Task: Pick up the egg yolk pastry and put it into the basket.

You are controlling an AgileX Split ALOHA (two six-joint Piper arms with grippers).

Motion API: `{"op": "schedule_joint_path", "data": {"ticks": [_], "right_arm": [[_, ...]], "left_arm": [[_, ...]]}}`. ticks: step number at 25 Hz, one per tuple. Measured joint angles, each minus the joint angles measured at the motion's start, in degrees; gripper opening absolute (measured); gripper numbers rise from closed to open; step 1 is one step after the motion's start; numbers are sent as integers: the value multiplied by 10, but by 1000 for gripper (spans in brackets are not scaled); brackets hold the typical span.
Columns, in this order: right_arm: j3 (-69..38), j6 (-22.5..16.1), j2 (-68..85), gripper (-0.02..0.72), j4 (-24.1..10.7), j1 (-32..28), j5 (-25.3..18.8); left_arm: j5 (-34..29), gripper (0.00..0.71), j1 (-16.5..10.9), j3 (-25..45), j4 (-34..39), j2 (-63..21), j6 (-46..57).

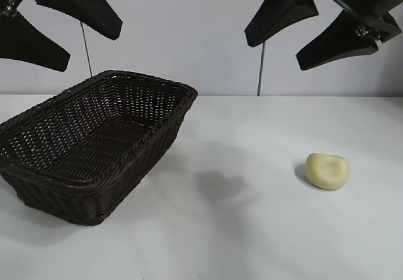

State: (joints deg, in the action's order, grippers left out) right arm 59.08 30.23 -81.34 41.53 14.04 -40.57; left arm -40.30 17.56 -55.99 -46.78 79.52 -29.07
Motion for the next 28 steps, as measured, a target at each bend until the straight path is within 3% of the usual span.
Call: {"op": "schedule_joint_path", "data": {"ticks": [28], "right_arm": [[0,-2,0,611,0,0,-3]], "left_arm": [[3,605,0,0,0,0,15]]}}
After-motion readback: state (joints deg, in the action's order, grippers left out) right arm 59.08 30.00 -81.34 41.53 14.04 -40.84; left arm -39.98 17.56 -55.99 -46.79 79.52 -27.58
